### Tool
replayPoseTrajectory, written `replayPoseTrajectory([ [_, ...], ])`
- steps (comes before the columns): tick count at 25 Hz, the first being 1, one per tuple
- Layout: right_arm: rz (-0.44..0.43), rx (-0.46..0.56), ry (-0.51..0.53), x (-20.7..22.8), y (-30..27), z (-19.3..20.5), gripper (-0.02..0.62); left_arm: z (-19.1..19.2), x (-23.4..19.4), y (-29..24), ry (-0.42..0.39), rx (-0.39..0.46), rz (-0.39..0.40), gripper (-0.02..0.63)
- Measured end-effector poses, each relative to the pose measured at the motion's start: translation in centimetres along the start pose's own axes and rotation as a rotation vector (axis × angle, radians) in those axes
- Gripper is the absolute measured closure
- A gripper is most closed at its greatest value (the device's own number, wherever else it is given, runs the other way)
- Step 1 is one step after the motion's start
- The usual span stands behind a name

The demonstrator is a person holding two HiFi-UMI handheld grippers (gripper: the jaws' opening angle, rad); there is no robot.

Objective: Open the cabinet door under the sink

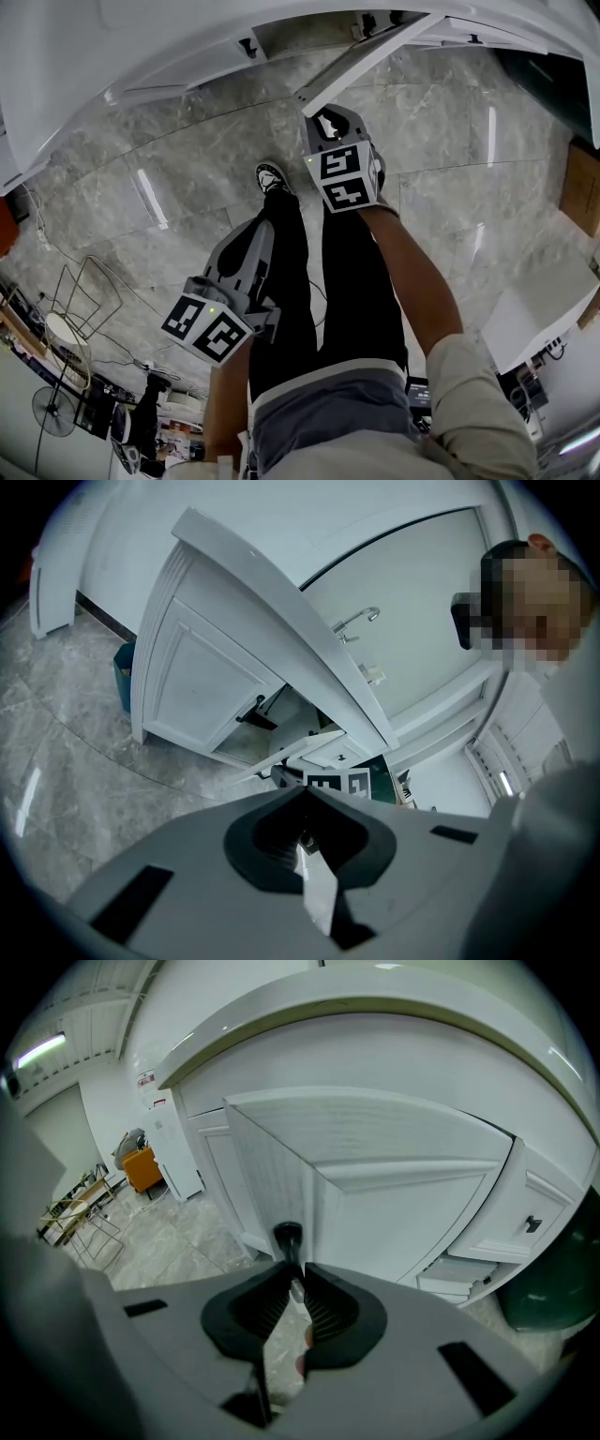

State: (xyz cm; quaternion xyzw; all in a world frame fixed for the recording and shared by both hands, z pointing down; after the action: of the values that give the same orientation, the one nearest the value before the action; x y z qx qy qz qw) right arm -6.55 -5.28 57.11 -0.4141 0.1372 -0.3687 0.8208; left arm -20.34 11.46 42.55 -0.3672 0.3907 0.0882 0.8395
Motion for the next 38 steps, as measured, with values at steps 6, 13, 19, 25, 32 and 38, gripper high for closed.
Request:
replayPoseTrajectory([
  [6, -0.005, -0.007, 0.036, 0.3, 0.9, 1.1, 0.538, 0.4, 0.7, -0.7, -0.044, -0.023, -0.014, 0.606],
  [13, -0.018, -0.015, 0.058, 1.0, 2.4, 2.7, 0.538, 1.5, 1.9, -1.4, -0.082, -0.065, -0.012, 0.606],
  [19, -0.024, -0.024, 0.066, 1.9, 3.4, 4.0, 0.538, 2.1, 2.7, -2.2, -0.104, -0.105, -0.004, 0.606],
  [25, -0.018, -0.039, 0.074, 2.6, 4.3, 5.1, 0.540, 2.2, 3.2, -2.9, -0.116, -0.116, 0.008, 0.606],
  [32, -0.010, -0.063, 0.070, 3.6, 5.2, 6.4, 0.540, 2.3, 3.4, -3.6, -0.120, -0.128, 0.014, 0.606],
  [38, 0.012, -0.077, 0.052, 4.8, 6.3, 7.6, 0.541, 2.4, 3.8, -4.3, -0.125, -0.137, 0.023, 0.606],
])
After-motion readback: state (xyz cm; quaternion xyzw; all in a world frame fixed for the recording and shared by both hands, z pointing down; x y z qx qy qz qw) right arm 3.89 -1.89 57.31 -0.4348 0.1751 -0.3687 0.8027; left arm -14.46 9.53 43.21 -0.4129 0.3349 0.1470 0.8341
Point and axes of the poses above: the fingertips, and each gripper's own axes: y backward along the fingers, x to its right, z out of its underside, the point moved 9 cm from there along y, backward along the fingers, and after that the axes turned 2 degrees about -y, right-handed, at the moved point
